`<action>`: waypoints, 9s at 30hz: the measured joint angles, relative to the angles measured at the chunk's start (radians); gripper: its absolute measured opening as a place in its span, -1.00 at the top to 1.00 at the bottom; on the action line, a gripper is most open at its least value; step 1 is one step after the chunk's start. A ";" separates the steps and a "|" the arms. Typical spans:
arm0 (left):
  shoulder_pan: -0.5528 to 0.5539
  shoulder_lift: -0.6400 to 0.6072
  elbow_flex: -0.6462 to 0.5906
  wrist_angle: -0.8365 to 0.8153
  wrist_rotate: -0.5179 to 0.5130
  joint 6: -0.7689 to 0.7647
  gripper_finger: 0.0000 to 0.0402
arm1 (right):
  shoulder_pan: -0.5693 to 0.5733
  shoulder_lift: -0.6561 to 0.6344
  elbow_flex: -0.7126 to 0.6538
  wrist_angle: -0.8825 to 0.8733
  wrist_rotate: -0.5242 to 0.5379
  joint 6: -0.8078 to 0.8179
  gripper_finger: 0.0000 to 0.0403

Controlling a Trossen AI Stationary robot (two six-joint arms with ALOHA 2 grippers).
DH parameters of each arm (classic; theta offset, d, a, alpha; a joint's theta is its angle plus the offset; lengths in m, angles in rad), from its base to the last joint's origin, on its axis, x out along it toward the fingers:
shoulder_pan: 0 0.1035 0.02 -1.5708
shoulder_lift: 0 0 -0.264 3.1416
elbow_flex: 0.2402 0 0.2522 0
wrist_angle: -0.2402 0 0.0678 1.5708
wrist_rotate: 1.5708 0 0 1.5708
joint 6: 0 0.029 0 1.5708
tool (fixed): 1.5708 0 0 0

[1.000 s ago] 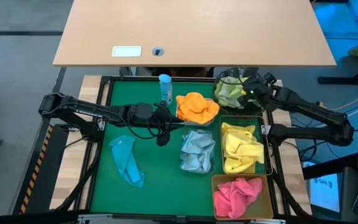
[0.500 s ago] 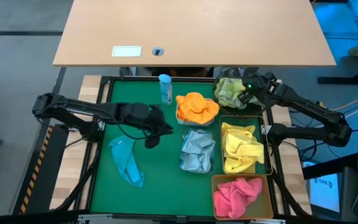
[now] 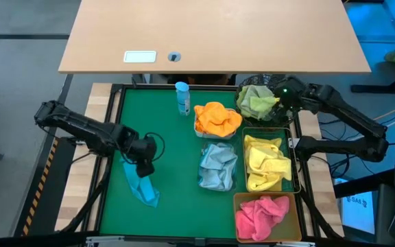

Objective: Sort microfiber towel by color & place in baskets
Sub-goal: Put the green towel into the black woven basket, then put the blue towel into the transparent bin, then return to Home Position

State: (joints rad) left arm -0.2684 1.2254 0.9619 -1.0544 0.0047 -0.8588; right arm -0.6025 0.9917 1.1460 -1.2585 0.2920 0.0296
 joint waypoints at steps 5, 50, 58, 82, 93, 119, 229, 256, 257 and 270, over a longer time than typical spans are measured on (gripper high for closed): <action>-0.085 0.026 0.000 -0.014 -0.069 -0.172 0.59 | 0.000 0.000 0.076 -0.055 -0.082 0.000 -0.38; -0.263 0.484 -0.082 0.120 -0.097 -0.414 0.97 | 0.001 -0.042 0.098 -0.057 -0.464 0.053 -0.38; -0.262 0.486 -0.080 0.124 -0.116 -0.421 0.99 | 0.072 -0.219 0.020 0.005 -0.476 0.166 -0.38; -0.181 0.494 0.453 0.046 -0.277 0.089 1.00 | 0.790 -0.472 -0.510 0.649 -0.217 0.464 -0.38; -0.127 0.490 0.844 0.027 -0.405 0.402 1.00 | 0.992 -0.695 -0.511 0.595 0.056 0.412 -0.38; 0.193 0.565 0.935 0.472 -0.009 0.713 1.00 | 0.988 -0.806 -0.720 0.877 0.396 0.138 -0.38; -0.185 -0.079 0.288 0.237 -0.720 0.651 0.62 | 0.550 -0.989 -1.092 1.160 -0.207 0.086 -0.38; 0.241 -0.942 -0.683 1.063 -0.189 1.026 0.62 | 0.550 -0.988 -1.092 1.154 -0.207 0.100 -0.38; 0.245 -0.964 -0.692 1.064 -0.190 1.026 0.62 | 0.550 -0.988 -1.092 1.154 -0.207 0.100 -0.38; 0.249 -1.224 -0.875 1.093 -0.201 1.038 0.62 | 0.550 -0.988 -1.092 1.154 -0.207 0.100 -0.38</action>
State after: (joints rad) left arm -0.0191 0.0010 0.0869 0.0389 -0.1964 0.1791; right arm -0.0528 0.0039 0.0540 -0.1047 0.0853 0.1299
